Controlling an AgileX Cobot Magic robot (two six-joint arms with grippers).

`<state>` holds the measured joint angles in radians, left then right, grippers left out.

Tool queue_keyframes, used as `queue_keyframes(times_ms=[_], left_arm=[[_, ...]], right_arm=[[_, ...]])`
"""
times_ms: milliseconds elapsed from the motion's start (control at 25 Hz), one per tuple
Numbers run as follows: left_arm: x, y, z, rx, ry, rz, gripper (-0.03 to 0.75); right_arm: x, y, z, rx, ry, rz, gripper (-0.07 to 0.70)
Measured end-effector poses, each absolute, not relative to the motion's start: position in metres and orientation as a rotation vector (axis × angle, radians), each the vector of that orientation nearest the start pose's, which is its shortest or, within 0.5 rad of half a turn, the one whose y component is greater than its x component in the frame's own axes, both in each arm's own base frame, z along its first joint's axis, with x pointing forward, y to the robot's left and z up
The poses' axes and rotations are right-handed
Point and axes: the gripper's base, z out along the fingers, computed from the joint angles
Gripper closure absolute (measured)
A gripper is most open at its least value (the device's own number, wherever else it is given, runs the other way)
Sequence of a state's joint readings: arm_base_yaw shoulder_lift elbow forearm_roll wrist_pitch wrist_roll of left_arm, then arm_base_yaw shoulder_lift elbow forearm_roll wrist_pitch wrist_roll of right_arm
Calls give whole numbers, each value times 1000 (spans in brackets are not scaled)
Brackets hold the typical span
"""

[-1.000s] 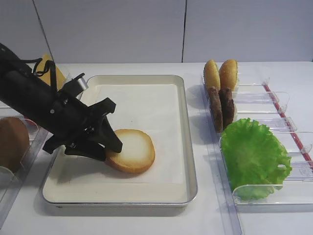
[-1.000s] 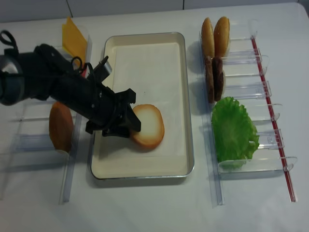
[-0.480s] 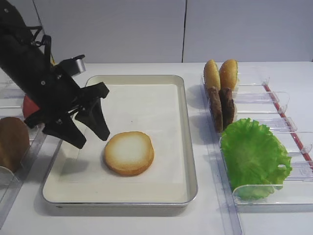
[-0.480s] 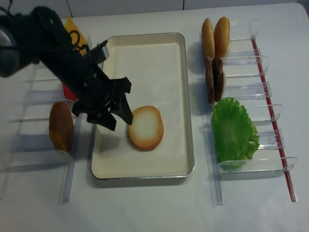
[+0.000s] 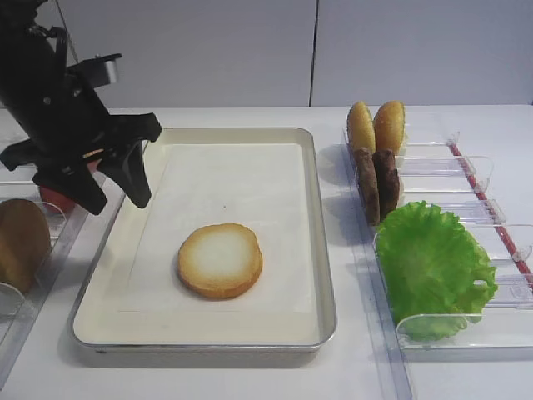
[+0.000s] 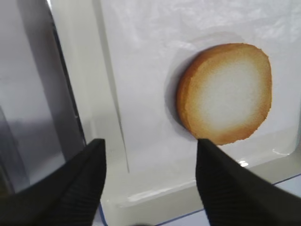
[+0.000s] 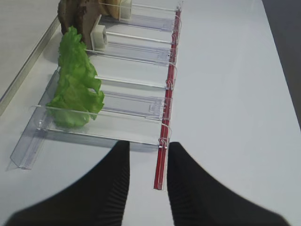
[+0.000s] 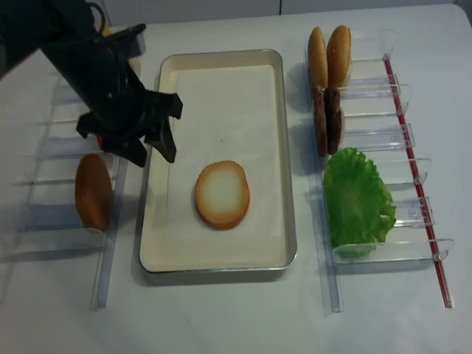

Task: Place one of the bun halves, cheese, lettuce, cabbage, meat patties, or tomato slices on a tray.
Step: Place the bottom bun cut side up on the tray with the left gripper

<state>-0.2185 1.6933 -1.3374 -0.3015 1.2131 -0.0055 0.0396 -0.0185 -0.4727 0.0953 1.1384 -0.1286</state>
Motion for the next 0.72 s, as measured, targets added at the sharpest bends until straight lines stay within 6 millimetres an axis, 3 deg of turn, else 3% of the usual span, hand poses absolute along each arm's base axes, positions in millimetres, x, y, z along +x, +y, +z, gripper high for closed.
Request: queue_keyframes(times_ms=[280, 720], left_arm=[[292, -96, 300, 269, 2950, -260, 323], [222, -75, 326, 262, 2861, -194, 355]], right_arm=[[-9, 8, 264, -185, 2119, 64, 382], [-9, 8, 264, -185, 2119, 64, 382]])
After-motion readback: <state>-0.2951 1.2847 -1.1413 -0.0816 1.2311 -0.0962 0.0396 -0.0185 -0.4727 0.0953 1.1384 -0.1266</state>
